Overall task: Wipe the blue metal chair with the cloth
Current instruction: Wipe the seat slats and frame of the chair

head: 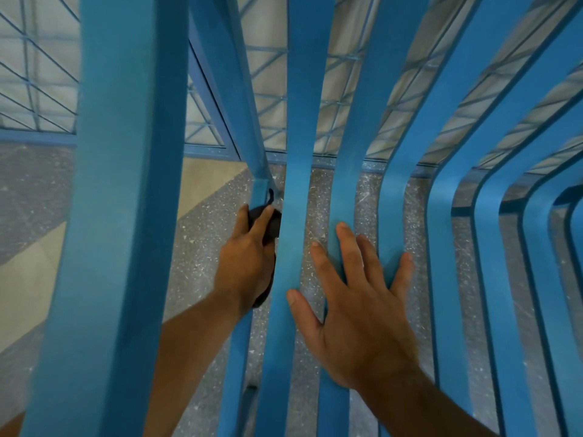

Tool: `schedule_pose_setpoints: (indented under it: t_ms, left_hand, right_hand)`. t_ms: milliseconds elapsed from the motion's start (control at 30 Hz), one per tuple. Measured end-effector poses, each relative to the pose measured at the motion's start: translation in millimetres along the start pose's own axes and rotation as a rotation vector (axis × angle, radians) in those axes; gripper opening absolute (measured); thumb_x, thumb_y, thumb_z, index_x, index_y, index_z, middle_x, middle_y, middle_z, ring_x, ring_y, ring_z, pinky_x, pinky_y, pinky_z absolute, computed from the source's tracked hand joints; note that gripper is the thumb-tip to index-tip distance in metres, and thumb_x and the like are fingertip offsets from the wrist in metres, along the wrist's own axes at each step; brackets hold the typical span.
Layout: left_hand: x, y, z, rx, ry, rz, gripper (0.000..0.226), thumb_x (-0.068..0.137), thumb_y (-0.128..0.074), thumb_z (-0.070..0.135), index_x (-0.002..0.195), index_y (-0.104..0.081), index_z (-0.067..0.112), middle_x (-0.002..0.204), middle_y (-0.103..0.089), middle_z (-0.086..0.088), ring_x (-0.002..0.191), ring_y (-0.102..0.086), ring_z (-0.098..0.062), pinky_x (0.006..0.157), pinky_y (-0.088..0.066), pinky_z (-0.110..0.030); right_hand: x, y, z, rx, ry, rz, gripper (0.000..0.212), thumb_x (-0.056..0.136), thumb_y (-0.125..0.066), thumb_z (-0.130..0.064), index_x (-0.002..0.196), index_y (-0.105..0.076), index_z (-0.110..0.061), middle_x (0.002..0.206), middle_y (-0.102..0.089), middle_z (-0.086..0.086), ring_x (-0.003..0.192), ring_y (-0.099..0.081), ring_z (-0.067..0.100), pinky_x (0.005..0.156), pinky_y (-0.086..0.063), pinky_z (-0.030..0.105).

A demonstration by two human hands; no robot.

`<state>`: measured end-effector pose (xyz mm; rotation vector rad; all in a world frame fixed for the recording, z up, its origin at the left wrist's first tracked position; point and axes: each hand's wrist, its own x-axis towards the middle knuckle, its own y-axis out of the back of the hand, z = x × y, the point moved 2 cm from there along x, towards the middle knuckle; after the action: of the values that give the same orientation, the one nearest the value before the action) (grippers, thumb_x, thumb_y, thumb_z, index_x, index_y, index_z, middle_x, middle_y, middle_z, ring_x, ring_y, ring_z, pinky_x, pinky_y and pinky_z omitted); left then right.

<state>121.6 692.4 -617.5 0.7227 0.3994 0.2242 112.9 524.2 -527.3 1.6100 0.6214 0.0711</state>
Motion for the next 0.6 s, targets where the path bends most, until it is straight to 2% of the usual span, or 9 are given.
schedule_pose_setpoints:
  t_ms: [100, 167, 200, 233, 300, 400, 467, 567, 600]
  left_hand:
    - [-30.8, 2.6, -3.8, 0.018, 0.145, 0.013, 0.06, 0.098, -0.04, 0.042, 0.152, -0.016, 0.034, 0.143, -0.046, -0.004, 0.113, -0.057, -0.029, 0.094, -0.049, -0.039]
    - [-46.9, 4.8, -5.1, -0.022, 0.33, -0.005, 0.067, 0.087, -0.033, 0.061, 0.143, -0.032, 0.026, 0.116, -0.065, -0.009, 0.092, -0.065, -0.029, 0.082, -0.055, -0.043]
    - [-56.8, 6.9, -2.9, -0.068, 0.407, -0.023, 0.07, 0.078, -0.031, 0.069, 0.128, -0.044, 0.022, 0.103, -0.068, -0.008, 0.084, -0.066, -0.027, 0.075, -0.057, -0.044]
    - [-68.1, 8.7, -1.8, -0.105, 0.457, -0.037, 0.07, 0.071, -0.029, 0.074, 0.112, -0.049, 0.022, 0.094, -0.068, -0.006, 0.078, -0.066, -0.026, 0.071, -0.058, -0.045]
    - [-93.0, 14.0, 1.5, -0.135, 0.516, -0.067, 0.071, 0.06, -0.026, 0.079, 0.1, -0.048, 0.024, 0.088, -0.067, -0.005, 0.076, -0.066, -0.027, 0.068, -0.058, -0.045]
    - [-135.2, 19.3, -2.0, -0.191, 0.621, -0.137, 0.076, 0.05, -0.028, 0.078, 0.099, -0.049, 0.023, 0.088, -0.067, -0.009, 0.078, -0.067, -0.031, 0.072, -0.058, -0.048]
    - [-164.2, 19.2, -10.5, -0.253, 0.653, -0.172, 0.077, 0.048, -0.041, 0.079, 0.097, -0.052, 0.021, 0.086, -0.067, -0.012, 0.078, -0.067, -0.034, 0.074, -0.058, -0.049]
    - [-193.5, 19.0, -25.6, -0.119, 0.517, -0.296, 0.035, 0.08, -0.068, 0.046, 0.094, -0.045, 0.023, 0.078, -0.063, -0.003, 0.067, -0.063, -0.015, 0.06, -0.055, -0.025]
    - [-197.2, 18.9, -32.0, -0.032, 0.428, -0.337, 0.035, 0.083, -0.071, 0.034, 0.097, -0.042, 0.02, 0.077, -0.06, 0.003, 0.064, -0.059, -0.009, 0.055, -0.049, -0.014]
  right_hand:
    - [1.5, 2.3, -1.1, 0.006, 0.004, -0.014, 0.069, 0.093, -0.017, -0.067, 0.145, -0.039, -0.027, 0.159, -0.023, 0.01, 0.142, -0.029, 0.036, 0.105, -0.014, 0.075]
    - [1.2, 3.6, -1.7, -0.001, 0.004, -0.029, 0.07, 0.093, -0.015, -0.068, 0.148, -0.033, -0.028, 0.161, -0.016, 0.01, 0.145, -0.024, 0.035, 0.107, -0.009, 0.074]
    - [0.9, 4.1, -1.5, 0.0, 0.002, -0.034, 0.071, 0.092, -0.013, -0.069, 0.149, -0.028, -0.029, 0.162, -0.011, 0.009, 0.146, -0.018, 0.034, 0.108, -0.005, 0.074]
    - [0.7, 3.8, -0.9, 0.002, 0.002, -0.034, 0.072, 0.092, -0.012, -0.07, 0.151, -0.023, -0.03, 0.163, -0.005, 0.007, 0.148, -0.013, 0.033, 0.108, -0.001, 0.073]
    - [-0.5, 2.8, 0.2, 0.0, 0.004, -0.016, 0.073, 0.091, -0.011, -0.071, 0.152, -0.017, -0.031, 0.163, 0.003, 0.005, 0.149, -0.005, 0.031, 0.109, 0.003, 0.071]
    - [-3.1, 3.3, 0.0, 0.007, 0.009, 0.027, 0.075, 0.09, -0.011, -0.072, 0.153, -0.017, -0.03, 0.163, 0.0, 0.005, 0.149, -0.006, 0.03, 0.11, 0.002, 0.07]
    - [-4.4, 2.1, 0.1, 0.006, 0.011, 0.043, 0.074, 0.091, -0.012, -0.072, 0.153, -0.015, -0.031, 0.163, 0.0, 0.004, 0.149, -0.003, 0.029, 0.111, 0.002, 0.07]
    - [-6.1, 1.1, 1.2, 0.025, 0.012, 0.077, 0.074, 0.091, -0.013, -0.072, 0.153, -0.012, -0.031, 0.163, -0.001, 0.003, 0.149, 0.001, 0.027, 0.112, 0.003, 0.068]
    - [-6.6, 0.4, 1.5, 0.035, 0.009, 0.094, 0.074, 0.091, -0.015, -0.072, 0.153, -0.013, -0.03, 0.163, -0.004, 0.003, 0.149, 0.001, 0.027, 0.112, 0.003, 0.067]
